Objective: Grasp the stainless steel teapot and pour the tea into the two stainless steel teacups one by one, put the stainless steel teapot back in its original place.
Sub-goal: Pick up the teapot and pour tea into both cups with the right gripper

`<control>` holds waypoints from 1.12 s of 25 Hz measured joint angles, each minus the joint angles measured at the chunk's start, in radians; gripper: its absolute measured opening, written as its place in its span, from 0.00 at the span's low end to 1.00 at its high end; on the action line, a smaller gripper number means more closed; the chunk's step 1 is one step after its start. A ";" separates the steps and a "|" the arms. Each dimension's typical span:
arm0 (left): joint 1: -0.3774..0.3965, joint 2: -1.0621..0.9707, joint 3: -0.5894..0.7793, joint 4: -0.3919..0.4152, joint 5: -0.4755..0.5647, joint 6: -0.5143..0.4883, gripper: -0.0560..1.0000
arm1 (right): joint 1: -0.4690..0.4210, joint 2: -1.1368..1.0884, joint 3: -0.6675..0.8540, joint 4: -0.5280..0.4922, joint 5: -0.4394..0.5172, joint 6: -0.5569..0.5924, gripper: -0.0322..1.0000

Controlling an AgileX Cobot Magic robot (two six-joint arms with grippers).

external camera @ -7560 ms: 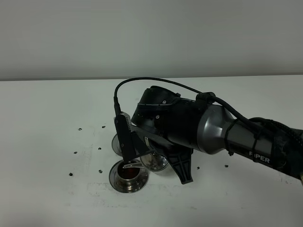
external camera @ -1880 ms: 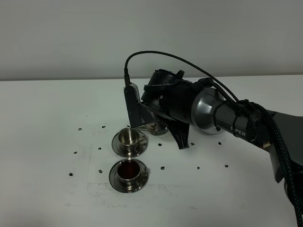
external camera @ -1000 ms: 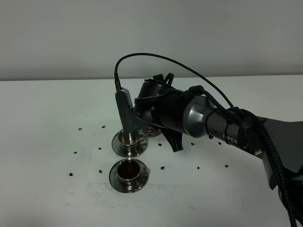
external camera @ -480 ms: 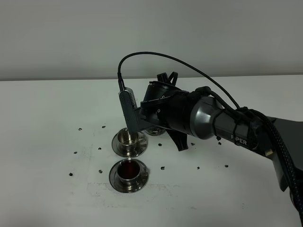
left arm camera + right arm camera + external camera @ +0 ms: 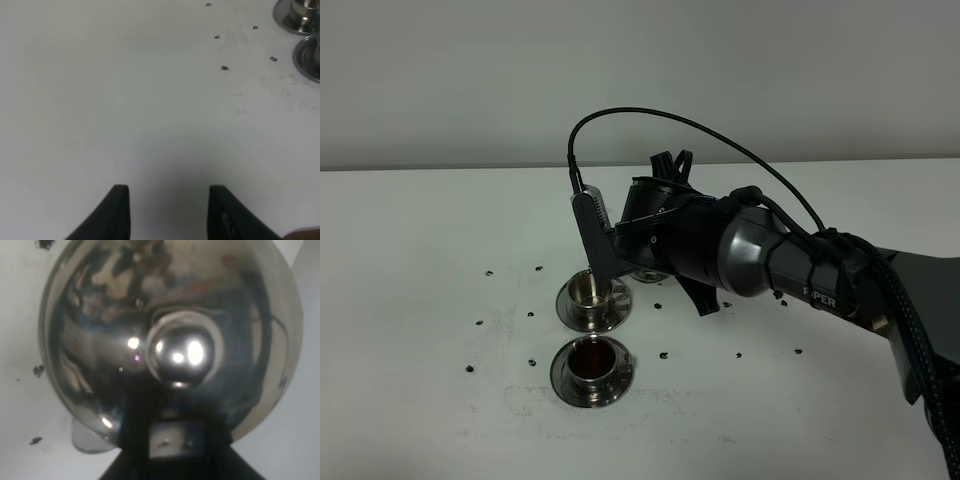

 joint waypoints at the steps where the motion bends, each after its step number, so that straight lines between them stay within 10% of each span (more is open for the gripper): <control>1: 0.000 0.000 0.000 0.000 0.000 0.000 0.42 | 0.000 0.005 0.000 0.000 -0.001 0.000 0.21; 28: 0.000 0.000 0.000 0.000 0.000 0.000 0.42 | 0.000 0.012 0.033 -0.080 -0.006 -0.019 0.21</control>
